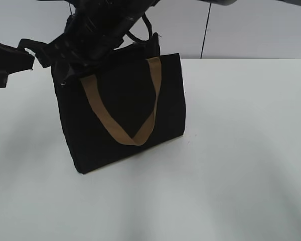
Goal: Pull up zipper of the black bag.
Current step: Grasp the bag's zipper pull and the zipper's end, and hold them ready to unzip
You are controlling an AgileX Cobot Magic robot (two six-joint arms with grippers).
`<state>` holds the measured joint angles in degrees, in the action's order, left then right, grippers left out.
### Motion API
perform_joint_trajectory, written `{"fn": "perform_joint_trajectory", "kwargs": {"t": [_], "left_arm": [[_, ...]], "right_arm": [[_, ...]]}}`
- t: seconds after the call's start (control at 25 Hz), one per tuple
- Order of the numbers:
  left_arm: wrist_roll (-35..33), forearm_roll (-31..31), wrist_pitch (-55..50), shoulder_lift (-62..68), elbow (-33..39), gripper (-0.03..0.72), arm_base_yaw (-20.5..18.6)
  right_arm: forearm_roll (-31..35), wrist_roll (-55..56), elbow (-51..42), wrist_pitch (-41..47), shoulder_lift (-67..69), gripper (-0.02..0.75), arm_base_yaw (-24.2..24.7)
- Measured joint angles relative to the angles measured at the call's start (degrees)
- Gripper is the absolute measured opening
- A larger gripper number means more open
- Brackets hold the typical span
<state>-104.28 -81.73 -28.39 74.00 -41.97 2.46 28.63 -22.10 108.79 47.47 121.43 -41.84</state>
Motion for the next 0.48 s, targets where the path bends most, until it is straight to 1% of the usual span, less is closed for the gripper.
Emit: {"fn": "perform_joint_trajectory", "kwargs": {"t": [0.16,0.4,0.48], "left_arm": [[0.0,0.06,-0.01,0.0,0.0,0.067,0.0],[0.0,0.06,-0.21,0.0,0.0,0.067,0.0],[0.0,0.06,-0.26,0.0,0.0,0.067,0.0]], "right_arm": [[0.0,0.35,0.0,1.05,0.06,0.111,0.0],[1.1,1.02,0.0,2.19,0.05,0.226,0.0],[1.42,0.03,0.0,3.07,0.05,0.241,0.0]]}}
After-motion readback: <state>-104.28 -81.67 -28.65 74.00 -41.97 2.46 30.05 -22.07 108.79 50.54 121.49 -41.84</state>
